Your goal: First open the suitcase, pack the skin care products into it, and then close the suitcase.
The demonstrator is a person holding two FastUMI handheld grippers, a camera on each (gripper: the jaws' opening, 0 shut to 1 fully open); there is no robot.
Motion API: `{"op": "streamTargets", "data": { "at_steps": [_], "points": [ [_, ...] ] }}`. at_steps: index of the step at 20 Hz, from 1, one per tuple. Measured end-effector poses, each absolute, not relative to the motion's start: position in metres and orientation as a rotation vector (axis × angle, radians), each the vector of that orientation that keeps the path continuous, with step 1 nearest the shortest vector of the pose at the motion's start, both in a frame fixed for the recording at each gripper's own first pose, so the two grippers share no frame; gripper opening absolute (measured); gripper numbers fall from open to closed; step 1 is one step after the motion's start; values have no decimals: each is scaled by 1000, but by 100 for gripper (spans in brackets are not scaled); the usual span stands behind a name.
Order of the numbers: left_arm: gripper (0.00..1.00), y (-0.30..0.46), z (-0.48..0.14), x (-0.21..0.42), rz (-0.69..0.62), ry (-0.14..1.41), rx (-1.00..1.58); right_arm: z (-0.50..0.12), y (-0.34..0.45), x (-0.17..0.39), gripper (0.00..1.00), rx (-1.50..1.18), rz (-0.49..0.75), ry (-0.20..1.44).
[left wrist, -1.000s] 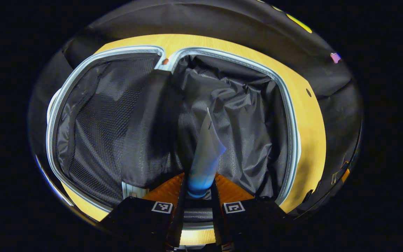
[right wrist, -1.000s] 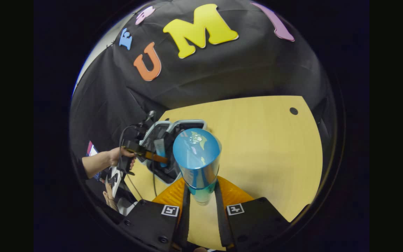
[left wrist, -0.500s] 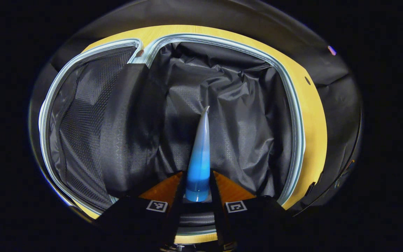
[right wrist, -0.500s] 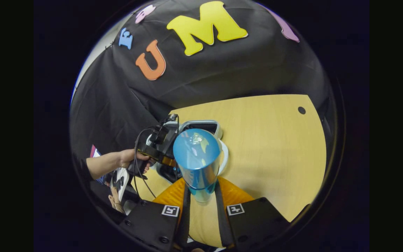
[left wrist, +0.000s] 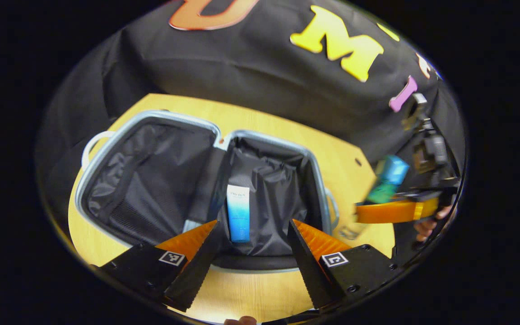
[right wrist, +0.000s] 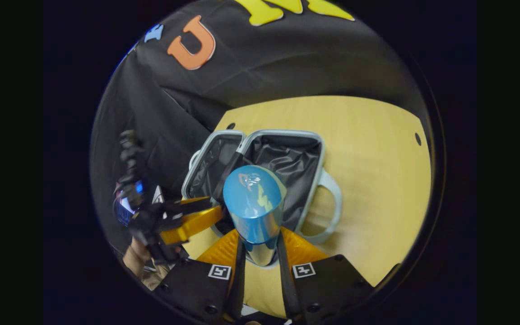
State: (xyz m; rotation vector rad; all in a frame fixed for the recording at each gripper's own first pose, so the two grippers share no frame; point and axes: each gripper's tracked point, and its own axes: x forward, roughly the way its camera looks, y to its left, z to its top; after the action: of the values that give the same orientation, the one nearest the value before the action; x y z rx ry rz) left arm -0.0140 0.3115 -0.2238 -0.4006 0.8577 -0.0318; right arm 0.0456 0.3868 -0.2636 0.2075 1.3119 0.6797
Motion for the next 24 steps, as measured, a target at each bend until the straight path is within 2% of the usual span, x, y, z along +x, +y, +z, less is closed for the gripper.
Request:
{"op": "streamTargets", "data": {
  "at_steps": [3,4,5,8,9,11,13,17,19,24],
  "points": [
    [98,327,-207,-61,-12,762,-426,-307,411,45,33,195,598,1433],
    [89,333,-200,-79,3,743,-420,-321,413,45,33,192,553,1480],
    [98,339,-191,-97,18,727,-410,-336,415,47,33,168,514,1505],
    [98,343,-184,-135,27,709,-405,-371,414,51,33,116,399,1594],
    [98,344,-184,-144,24,711,-402,-377,415,51,29,125,353,1635],
    [99,354,-186,-154,42,718,-376,-384,420,53,33,168,264,1695],
    [99,360,-181,-152,49,703,-354,-392,421,59,30,168,205,1692],
    [99,367,-173,-134,44,668,-338,-399,421,62,35,136,125,1667],
    [99,372,-169,-120,27,638,-329,-397,423,62,35,152,124,1664],
    [98,456,-185,-72,80,648,-278,-374,422,59,55,247,139,1637]
  ]
}}
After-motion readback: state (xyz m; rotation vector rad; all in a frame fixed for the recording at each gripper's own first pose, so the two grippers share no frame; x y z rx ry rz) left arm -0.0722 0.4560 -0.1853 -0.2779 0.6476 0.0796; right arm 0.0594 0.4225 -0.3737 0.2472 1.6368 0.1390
